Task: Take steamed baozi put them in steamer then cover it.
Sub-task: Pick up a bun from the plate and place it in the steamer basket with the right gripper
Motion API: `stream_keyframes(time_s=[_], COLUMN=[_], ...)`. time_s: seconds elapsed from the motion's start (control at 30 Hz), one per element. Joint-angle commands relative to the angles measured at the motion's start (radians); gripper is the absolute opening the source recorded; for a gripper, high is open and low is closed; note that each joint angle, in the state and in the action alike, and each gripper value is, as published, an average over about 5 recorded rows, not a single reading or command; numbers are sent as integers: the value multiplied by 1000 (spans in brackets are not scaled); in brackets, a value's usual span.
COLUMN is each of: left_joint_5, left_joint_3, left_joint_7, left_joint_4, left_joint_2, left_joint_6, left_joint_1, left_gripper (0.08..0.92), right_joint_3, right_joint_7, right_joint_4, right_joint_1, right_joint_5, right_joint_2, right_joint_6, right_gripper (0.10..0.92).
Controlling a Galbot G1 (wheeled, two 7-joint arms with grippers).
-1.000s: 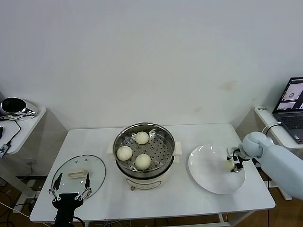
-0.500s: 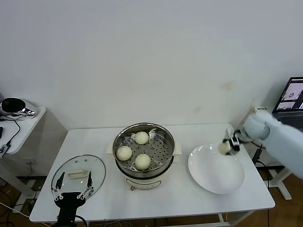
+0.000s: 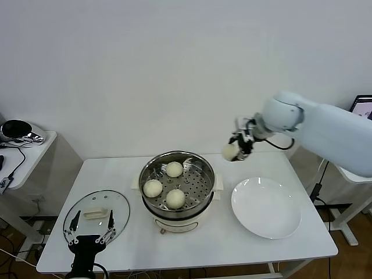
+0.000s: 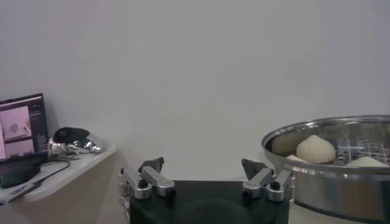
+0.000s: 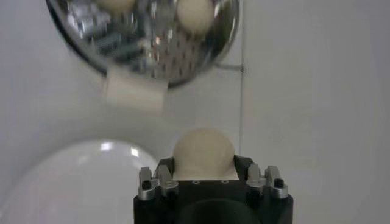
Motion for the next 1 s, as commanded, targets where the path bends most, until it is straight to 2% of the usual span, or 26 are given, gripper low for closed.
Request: stream_keyframes(time_s=[0.03, 0.4, 0.63, 1.0], left_joint_5=[-2, -13, -14, -14], left_joint_3=[-5, -23, -23, -19], left_joint_7=[0, 1, 1, 1], left_joint_4=[2, -10, -9, -1], left_joint_2=[2, 3, 0, -2], left_joint_6=[-1, -1, 0, 0], left_joint_1=[-1, 8, 6, -2], left_gripper=[823, 823, 823, 823], right_joint_3=[-135, -138, -129, -112], right_joint_7=[87, 90, 63, 57], right_joint_4=[16, -141, -231, -248], right_joint_1=[112, -73, -129, -182], right_joint_5=[241, 120, 40, 13], right_joint_2=[241, 384, 387, 378], right_joint_6=[-136, -131, -111, -90], right_gripper=[611, 611, 611, 616])
